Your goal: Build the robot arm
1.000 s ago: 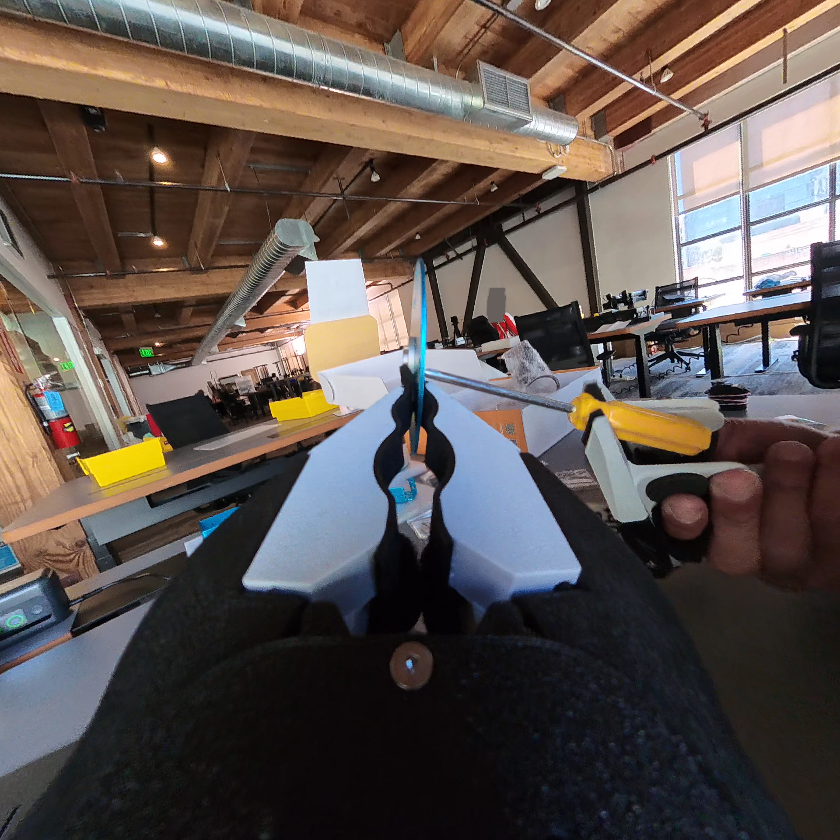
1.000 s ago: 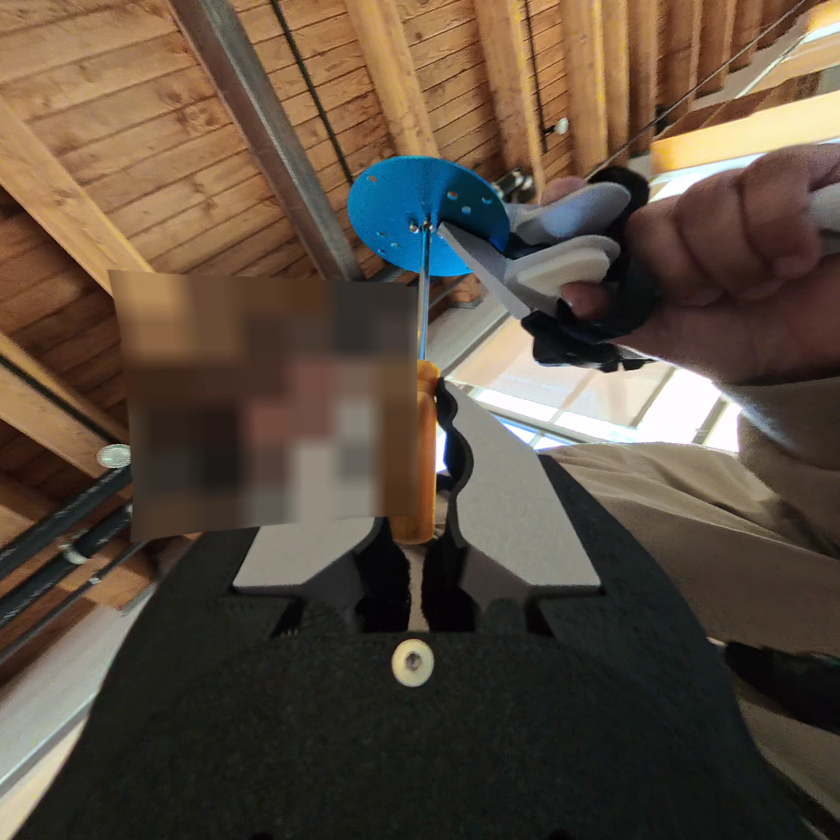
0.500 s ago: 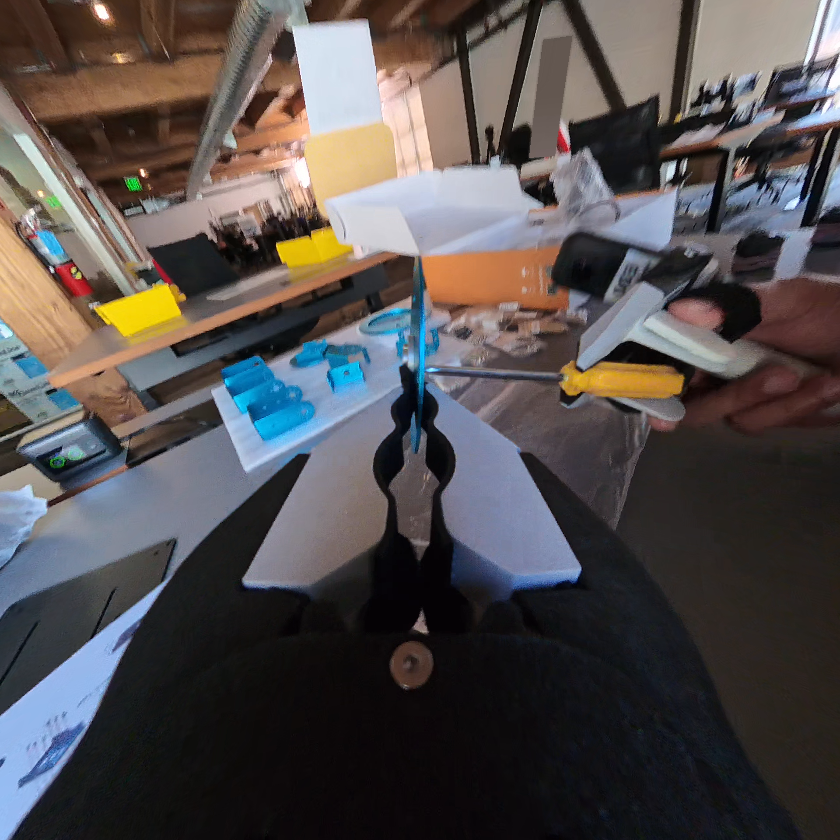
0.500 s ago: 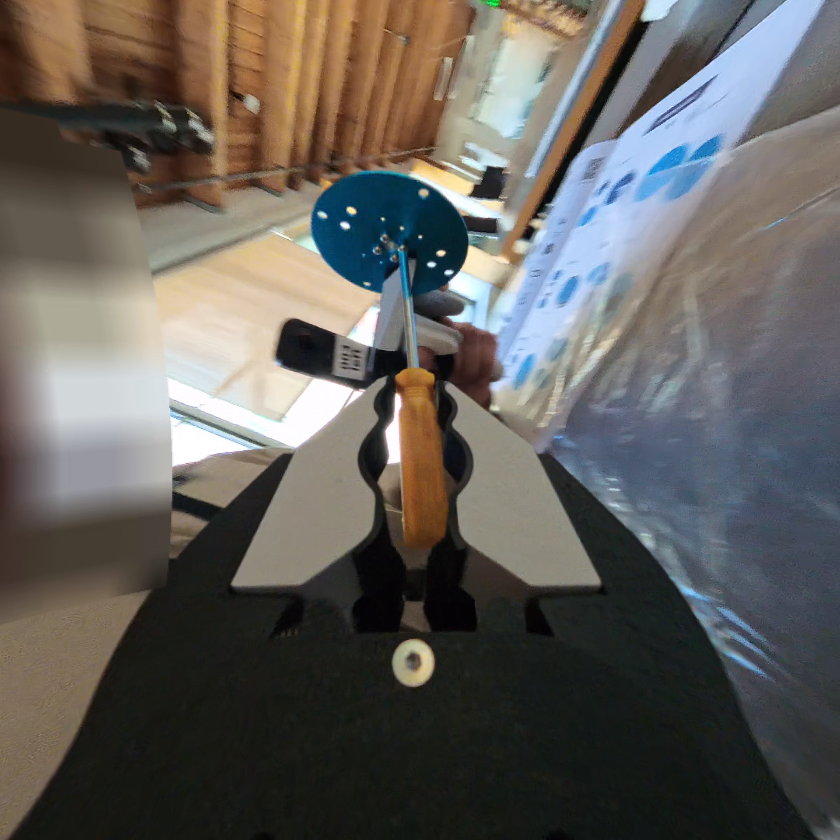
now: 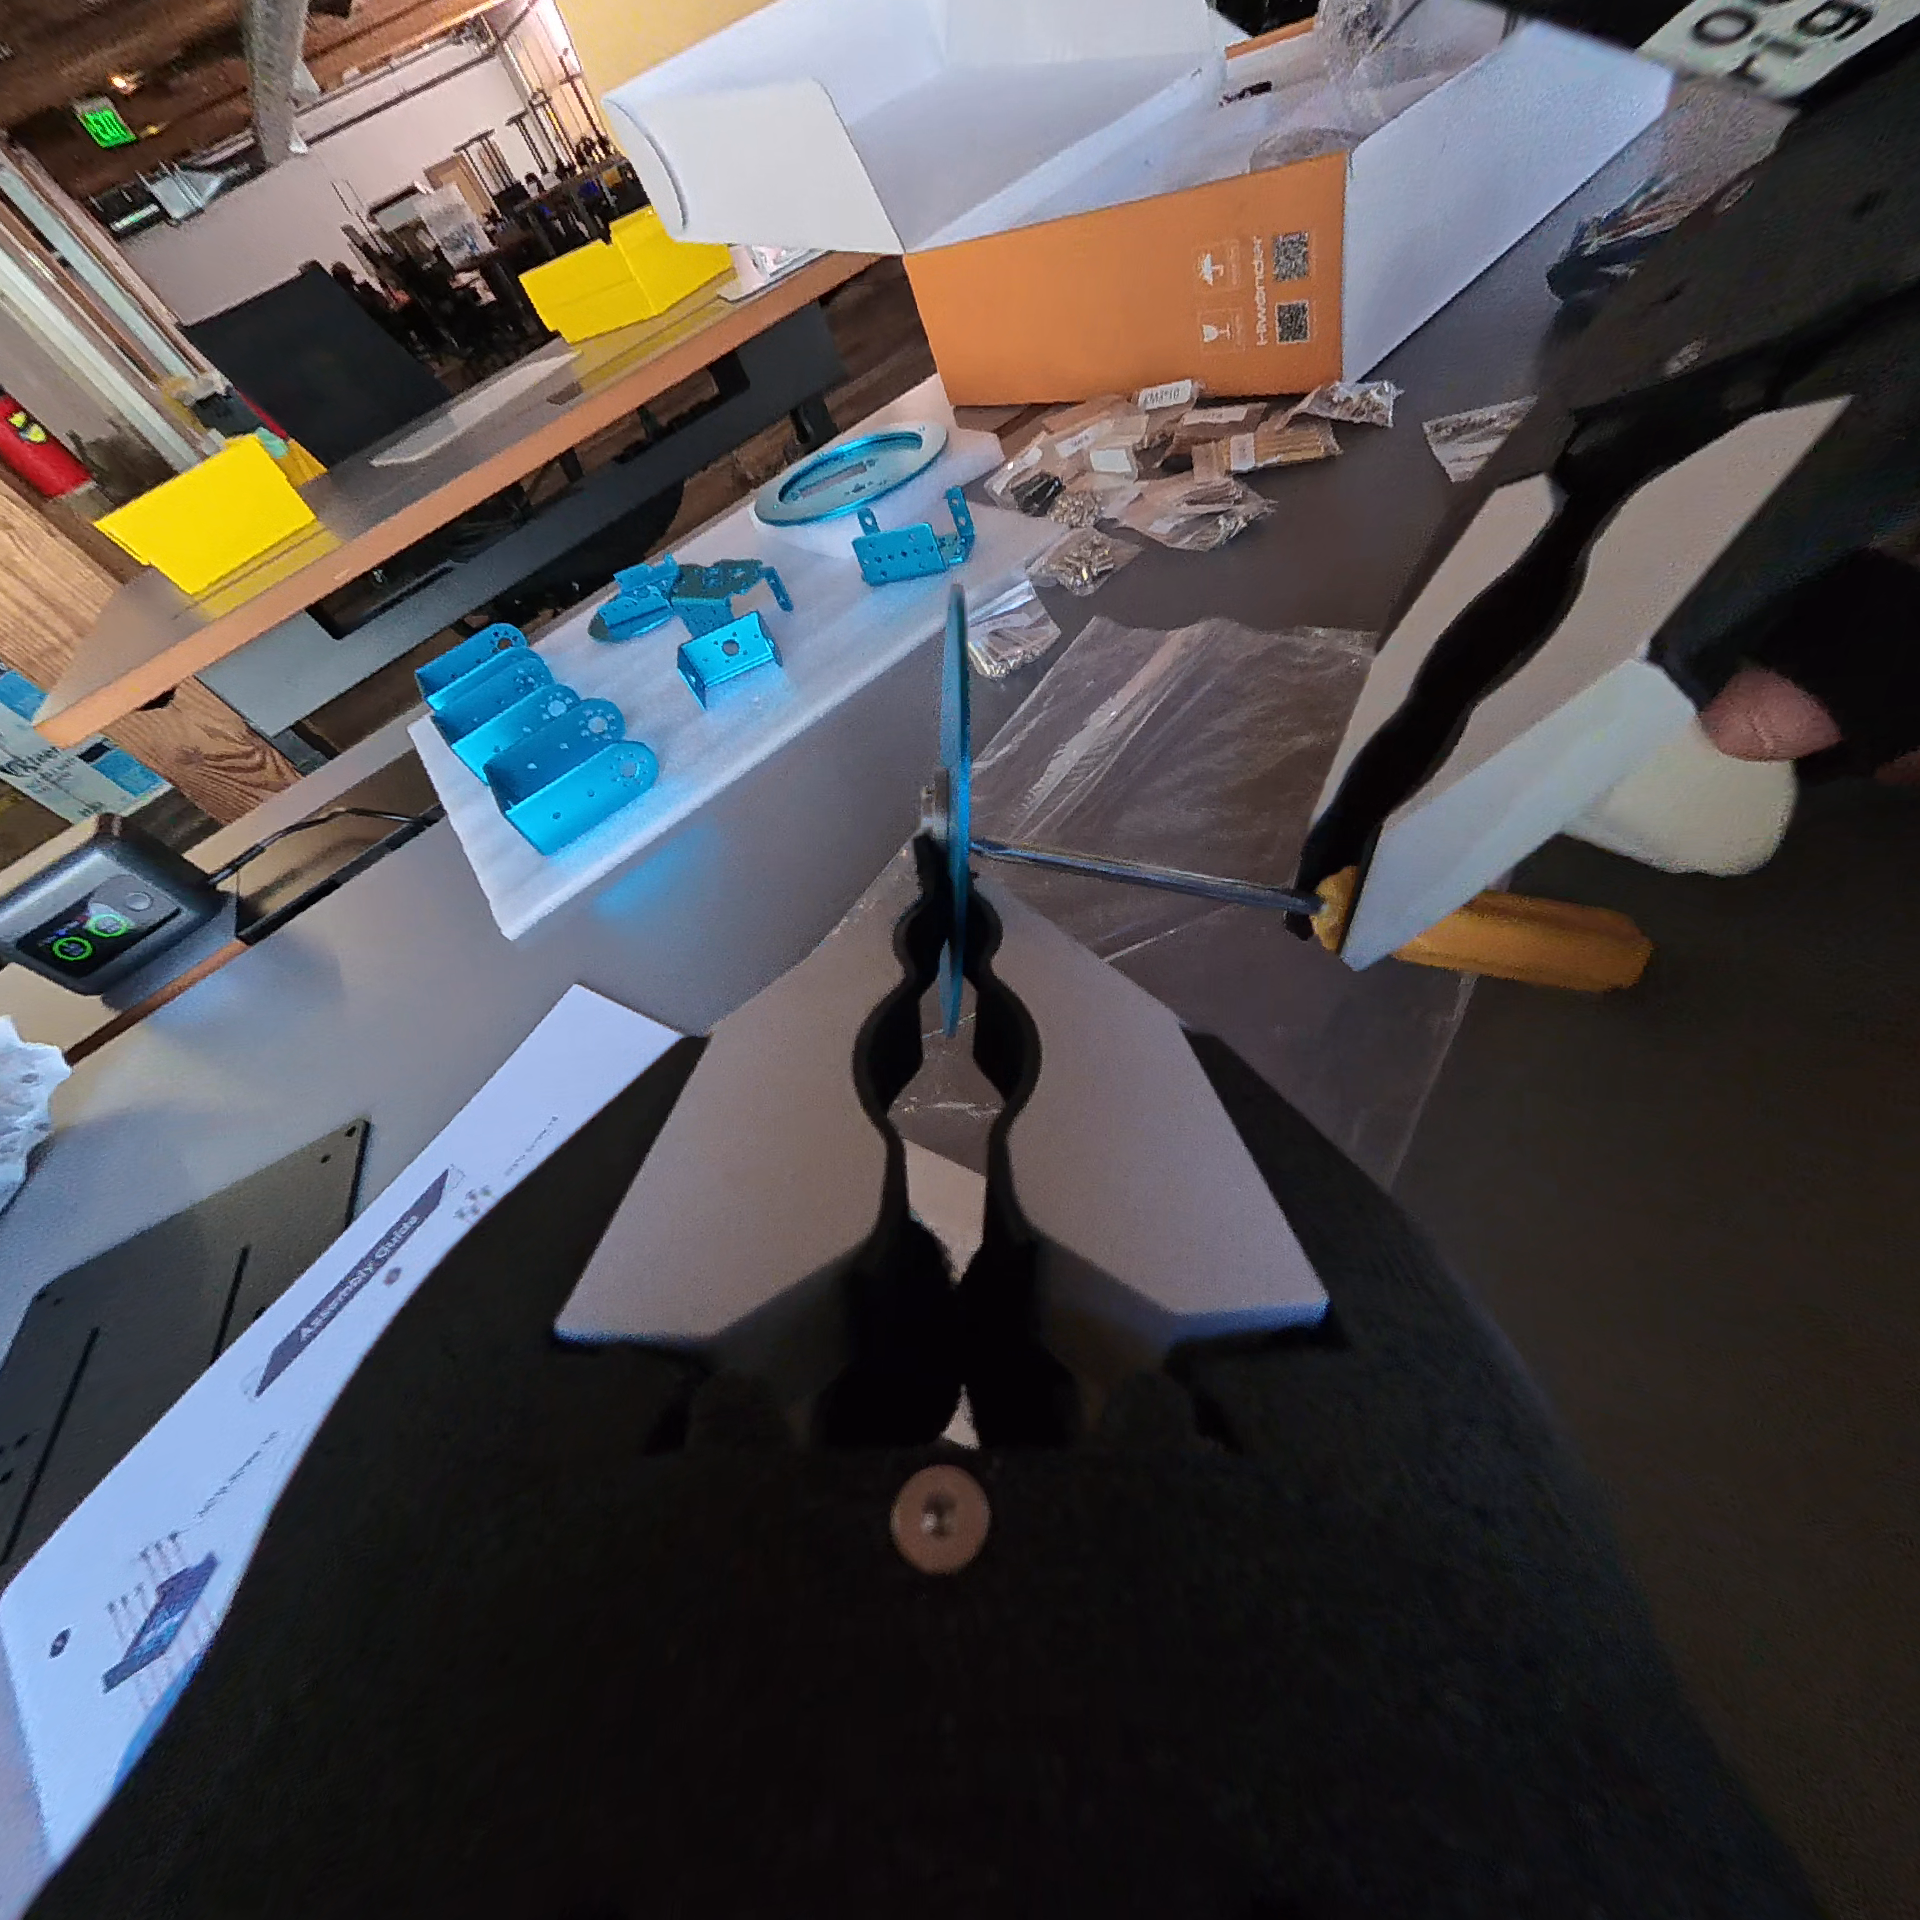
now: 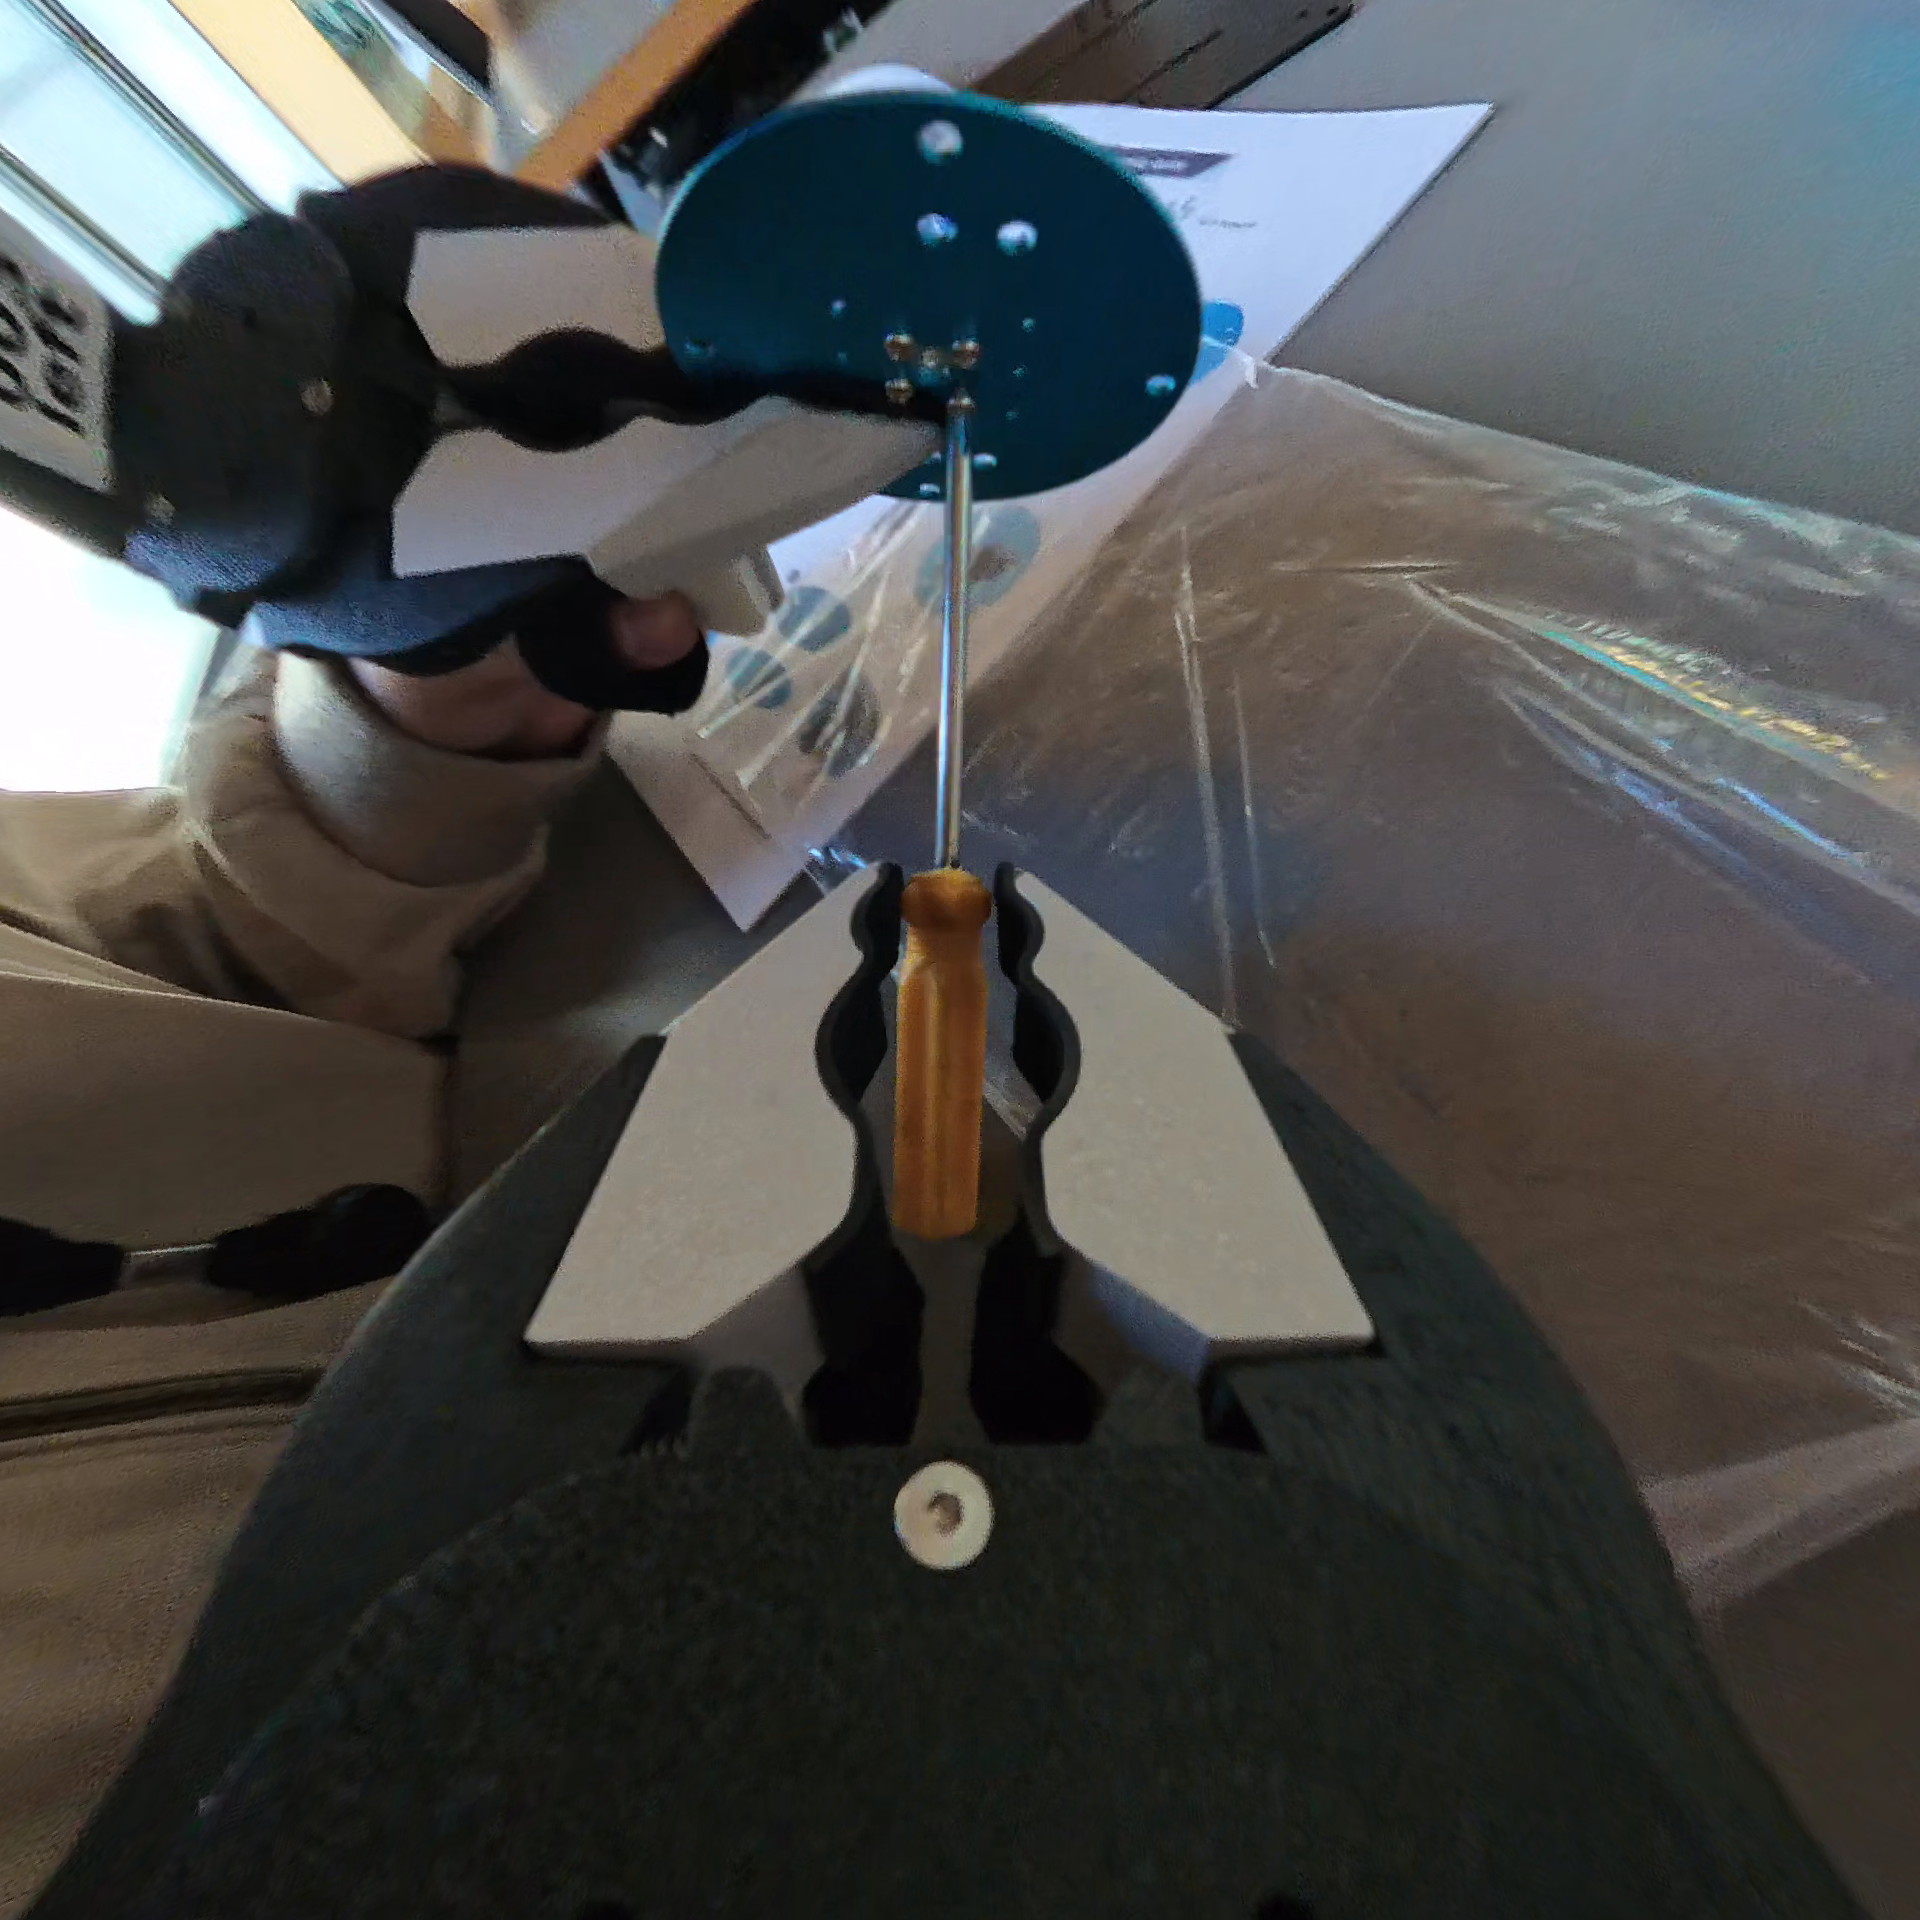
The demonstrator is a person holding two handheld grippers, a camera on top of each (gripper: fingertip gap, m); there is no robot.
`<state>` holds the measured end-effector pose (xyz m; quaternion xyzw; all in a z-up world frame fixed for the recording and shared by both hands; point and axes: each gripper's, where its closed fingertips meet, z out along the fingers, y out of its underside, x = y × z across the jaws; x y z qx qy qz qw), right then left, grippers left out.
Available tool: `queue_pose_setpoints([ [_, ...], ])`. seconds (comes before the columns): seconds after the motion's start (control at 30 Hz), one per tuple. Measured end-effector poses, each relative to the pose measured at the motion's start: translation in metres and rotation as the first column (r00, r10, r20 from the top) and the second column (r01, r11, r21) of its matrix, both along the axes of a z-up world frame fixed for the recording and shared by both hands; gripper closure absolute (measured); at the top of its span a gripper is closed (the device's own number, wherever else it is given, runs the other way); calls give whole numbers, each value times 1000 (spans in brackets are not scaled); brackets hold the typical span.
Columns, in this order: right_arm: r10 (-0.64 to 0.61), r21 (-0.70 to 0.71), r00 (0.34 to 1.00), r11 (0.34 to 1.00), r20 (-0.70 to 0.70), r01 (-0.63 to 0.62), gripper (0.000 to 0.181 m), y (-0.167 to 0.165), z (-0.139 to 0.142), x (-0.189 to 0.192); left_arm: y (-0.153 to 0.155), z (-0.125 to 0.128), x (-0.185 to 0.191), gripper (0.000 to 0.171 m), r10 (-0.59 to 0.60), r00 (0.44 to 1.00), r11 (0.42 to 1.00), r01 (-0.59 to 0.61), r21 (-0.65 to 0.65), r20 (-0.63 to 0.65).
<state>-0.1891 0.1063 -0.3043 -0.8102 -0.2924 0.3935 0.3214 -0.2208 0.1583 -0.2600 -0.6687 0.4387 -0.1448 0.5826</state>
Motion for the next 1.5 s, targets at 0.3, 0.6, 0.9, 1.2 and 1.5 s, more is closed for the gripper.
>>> queue_pose_setpoints([
  [0.3,-153,275,927,960,341,57,158,-14,-25,18,-1,-8,6,169,-36,999,998,36,-52,0],
  [0.6,-218,347,865,936,452,55,163,-11,-30,20,7,-15,-8,169,48,998,988,-44,-145,29],
  [0.9,-271,274,943,938,191,214,164,-8,-1,24,10,-20,-12,170,63,992,961,-32,-273,105],
  [1.2,-260,317,944,930,203,187,164,-13,-1,20,9,-24,-10,169,56,995,958,-30,-284,82],
  [1.5,-264,323,942,927,206,189,164,-11,-1,20,9,-25,-9,169,54,996,959,-31,-281,72],
])
